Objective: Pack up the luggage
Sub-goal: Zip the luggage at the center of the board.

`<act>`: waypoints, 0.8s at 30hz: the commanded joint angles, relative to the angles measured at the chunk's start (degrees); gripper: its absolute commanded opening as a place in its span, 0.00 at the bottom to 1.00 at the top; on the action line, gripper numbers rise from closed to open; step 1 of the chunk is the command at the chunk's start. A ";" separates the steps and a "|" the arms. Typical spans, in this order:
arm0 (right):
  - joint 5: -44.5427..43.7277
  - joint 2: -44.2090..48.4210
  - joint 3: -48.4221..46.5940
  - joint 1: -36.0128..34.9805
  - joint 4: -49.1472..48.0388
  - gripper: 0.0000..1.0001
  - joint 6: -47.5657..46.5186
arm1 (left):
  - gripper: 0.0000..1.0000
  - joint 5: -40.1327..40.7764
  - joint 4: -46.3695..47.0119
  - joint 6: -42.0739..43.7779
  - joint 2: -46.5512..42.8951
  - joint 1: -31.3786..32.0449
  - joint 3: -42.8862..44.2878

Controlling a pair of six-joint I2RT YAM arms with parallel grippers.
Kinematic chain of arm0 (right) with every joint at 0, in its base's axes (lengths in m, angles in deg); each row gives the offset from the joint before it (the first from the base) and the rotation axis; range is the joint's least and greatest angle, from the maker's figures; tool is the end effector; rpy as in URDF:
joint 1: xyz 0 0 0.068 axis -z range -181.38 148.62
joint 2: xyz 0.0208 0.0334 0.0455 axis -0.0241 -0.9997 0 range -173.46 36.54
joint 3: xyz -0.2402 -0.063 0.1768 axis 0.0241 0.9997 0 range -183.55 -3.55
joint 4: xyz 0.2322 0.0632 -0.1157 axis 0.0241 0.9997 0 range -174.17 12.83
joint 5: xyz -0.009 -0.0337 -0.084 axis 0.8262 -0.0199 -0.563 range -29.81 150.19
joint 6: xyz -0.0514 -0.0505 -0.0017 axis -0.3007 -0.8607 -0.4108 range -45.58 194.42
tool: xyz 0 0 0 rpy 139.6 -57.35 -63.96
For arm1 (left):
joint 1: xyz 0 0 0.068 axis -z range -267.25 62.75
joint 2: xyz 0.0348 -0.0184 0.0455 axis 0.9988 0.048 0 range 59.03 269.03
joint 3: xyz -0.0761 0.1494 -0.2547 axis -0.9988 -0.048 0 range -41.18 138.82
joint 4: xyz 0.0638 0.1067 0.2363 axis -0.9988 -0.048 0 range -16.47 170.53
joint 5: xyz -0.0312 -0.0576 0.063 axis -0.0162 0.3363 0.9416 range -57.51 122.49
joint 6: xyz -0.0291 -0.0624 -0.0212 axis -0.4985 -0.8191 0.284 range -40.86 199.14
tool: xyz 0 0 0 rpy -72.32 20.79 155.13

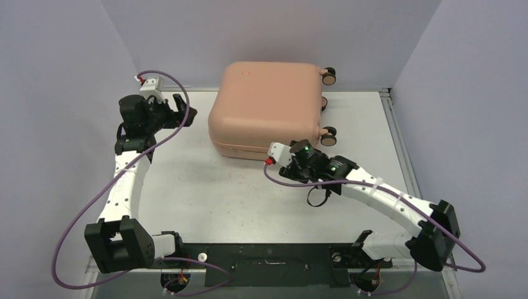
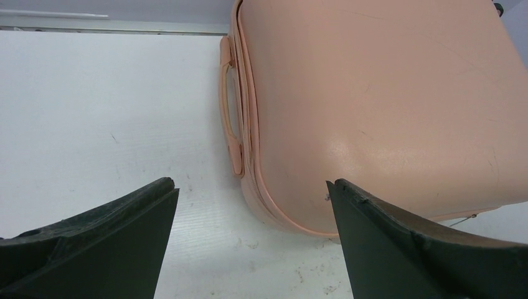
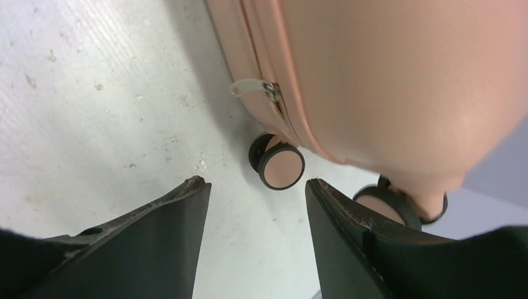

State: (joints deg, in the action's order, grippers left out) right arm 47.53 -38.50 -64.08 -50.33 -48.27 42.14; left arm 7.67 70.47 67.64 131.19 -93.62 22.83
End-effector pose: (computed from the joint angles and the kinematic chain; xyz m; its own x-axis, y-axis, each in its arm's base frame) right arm 0.1974 0.2067 0.2937 -0.0840 -0.8898 -0.4486 -0.8149 0.3205 -0.4830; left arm 0.3084 0.0092 0.3801 -0.3634 -0.2228 -0.9046 0.2277 0.9203 -0.3181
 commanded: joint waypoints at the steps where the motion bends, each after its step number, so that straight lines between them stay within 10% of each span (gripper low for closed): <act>1: 2.87 9.21 7.15 1.57 -11.02 0.60 11.25 | 0.96 -1.37 1.02 0.59 0.22 0.15 4.50; 10: -6.50 5.93 18.93 -0.31 -30.00 0.60 16.67 | 0.96 2.75 -2.82 4.90 3.51 3.29 9.76; 24: -26.28 -7.13 25.11 -12.99 -60.68 0.57 0.66 | 0.96 4.48 -3.19 6.29 2.01 4.95 9.01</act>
State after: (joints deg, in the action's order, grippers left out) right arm 29.28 -41.78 -40.59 -61.39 -95.22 49.07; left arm 11.39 66.82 72.53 134.75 -89.27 29.91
